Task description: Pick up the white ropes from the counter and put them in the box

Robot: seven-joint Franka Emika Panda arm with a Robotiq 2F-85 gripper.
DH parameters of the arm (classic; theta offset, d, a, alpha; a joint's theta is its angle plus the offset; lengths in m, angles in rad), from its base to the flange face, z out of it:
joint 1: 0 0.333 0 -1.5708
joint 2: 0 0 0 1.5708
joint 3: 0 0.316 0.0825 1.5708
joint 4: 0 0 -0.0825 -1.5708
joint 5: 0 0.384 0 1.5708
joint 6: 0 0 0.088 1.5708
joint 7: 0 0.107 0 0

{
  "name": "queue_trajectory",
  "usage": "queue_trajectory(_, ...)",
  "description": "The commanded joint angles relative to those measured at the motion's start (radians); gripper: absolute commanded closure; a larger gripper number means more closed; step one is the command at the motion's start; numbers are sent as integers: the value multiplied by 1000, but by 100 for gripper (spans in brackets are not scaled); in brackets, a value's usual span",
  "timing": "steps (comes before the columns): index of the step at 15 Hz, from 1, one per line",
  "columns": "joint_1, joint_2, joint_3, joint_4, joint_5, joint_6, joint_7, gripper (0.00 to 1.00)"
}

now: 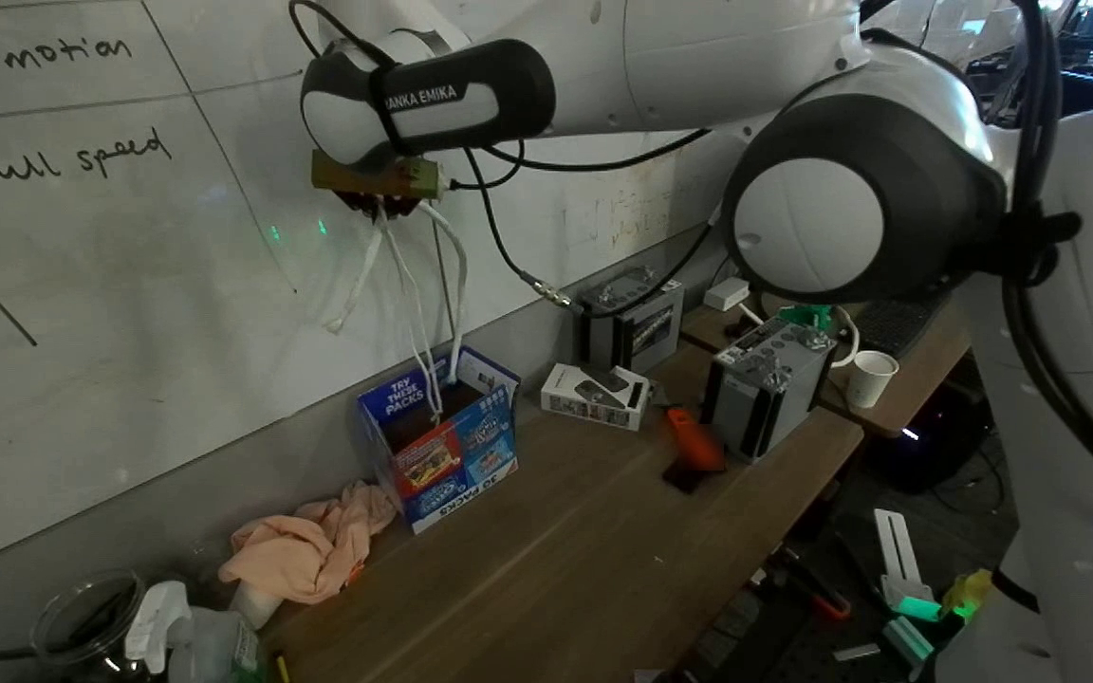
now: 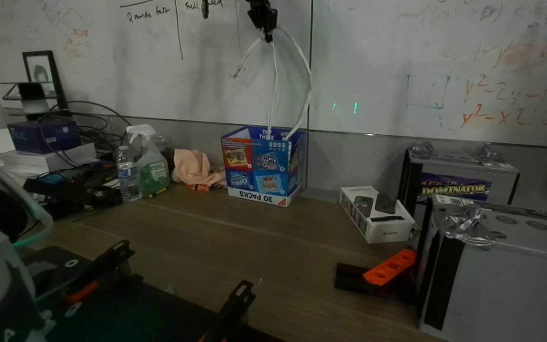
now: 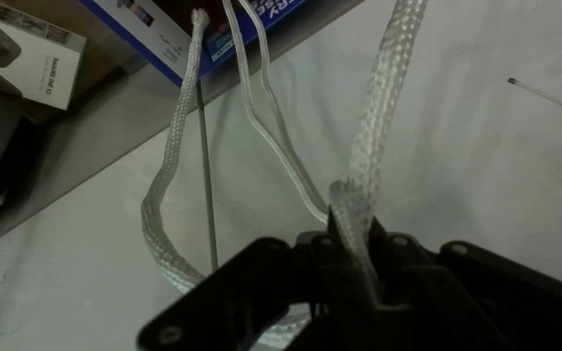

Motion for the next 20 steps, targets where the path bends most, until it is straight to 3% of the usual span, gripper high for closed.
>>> queue_trajectory(1, 1, -31, 9, -56, 12, -10, -2, 98)
queue_trajectory(5, 6, -40, 17, -118, 14, -9, 10, 98)
queue_trajectory(8, 45, -54, -17, -181, -66, 34, 66, 98)
queue_trajectory(11, 69, -73, -7, -237, -123, 35, 111, 98)
queue_trajectory(20, 199, -86, -31, -343, -476, 70, 352, 98)
